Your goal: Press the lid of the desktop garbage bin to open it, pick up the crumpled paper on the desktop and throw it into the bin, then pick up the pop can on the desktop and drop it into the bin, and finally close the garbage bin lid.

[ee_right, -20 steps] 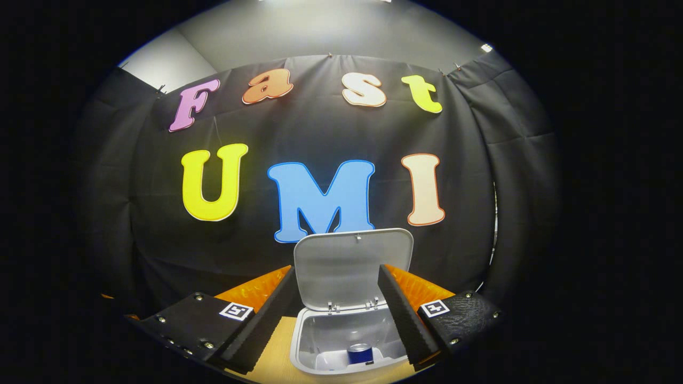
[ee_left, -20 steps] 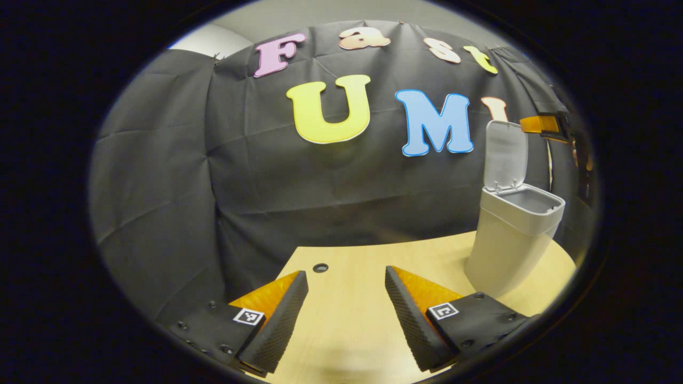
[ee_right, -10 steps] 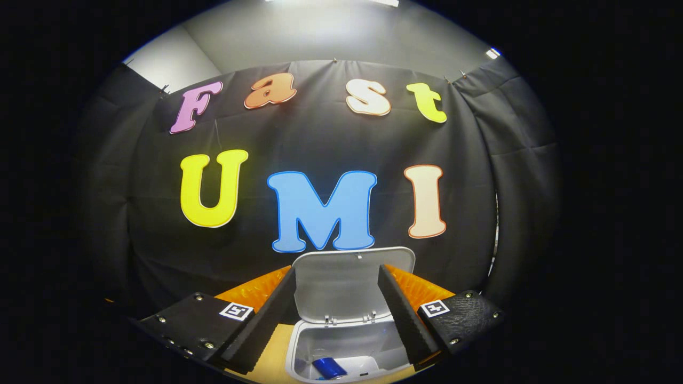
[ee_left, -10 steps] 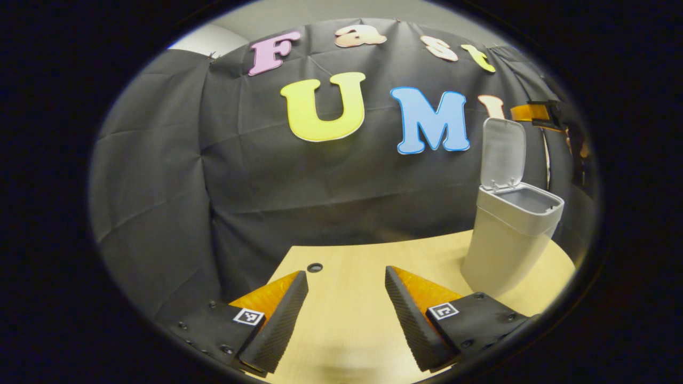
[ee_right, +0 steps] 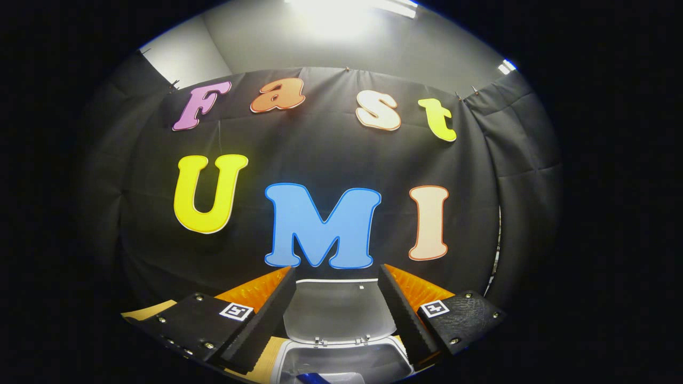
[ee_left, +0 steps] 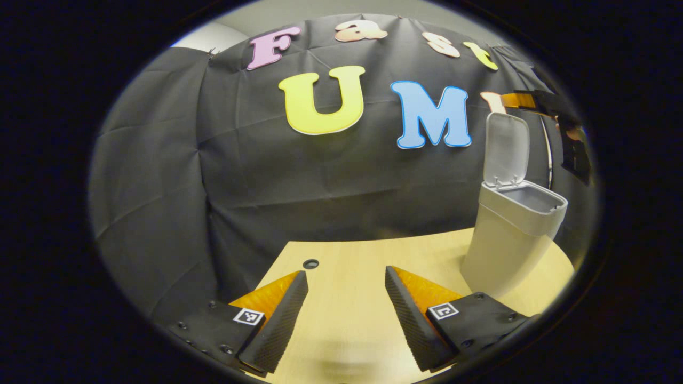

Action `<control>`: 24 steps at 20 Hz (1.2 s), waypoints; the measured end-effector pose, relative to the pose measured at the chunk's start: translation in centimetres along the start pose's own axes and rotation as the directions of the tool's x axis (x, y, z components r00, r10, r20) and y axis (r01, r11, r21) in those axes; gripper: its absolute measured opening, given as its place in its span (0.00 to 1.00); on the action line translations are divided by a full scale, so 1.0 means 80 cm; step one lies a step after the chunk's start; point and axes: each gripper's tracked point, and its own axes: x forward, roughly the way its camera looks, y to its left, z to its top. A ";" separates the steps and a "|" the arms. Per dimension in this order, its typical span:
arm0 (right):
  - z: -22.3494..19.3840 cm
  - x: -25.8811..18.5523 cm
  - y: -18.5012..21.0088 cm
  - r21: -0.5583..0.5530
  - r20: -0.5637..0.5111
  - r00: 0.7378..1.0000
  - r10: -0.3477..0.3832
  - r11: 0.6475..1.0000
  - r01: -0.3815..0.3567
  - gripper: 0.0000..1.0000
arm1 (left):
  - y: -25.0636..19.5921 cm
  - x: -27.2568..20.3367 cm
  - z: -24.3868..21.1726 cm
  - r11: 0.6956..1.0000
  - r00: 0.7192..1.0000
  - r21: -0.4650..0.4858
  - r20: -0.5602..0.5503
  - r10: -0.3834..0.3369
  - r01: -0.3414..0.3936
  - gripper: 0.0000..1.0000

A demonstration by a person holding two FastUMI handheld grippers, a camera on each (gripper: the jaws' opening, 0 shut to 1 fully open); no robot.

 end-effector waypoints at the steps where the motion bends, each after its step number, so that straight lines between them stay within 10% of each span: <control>1: 0.000 0.006 0.000 0.002 0.004 1.000 -0.003 1.000 0.003 1.00 | 0.001 0.004 -0.002 1.000 1.000 -0.001 -0.004 0.004 -0.004 1.00; 24: -0.032 0.034 -0.001 0.057 -0.048 0.999 -0.005 0.998 0.008 0.99 | 0.011 0.023 -0.013 0.998 0.998 -0.050 -0.050 0.024 -0.026 0.96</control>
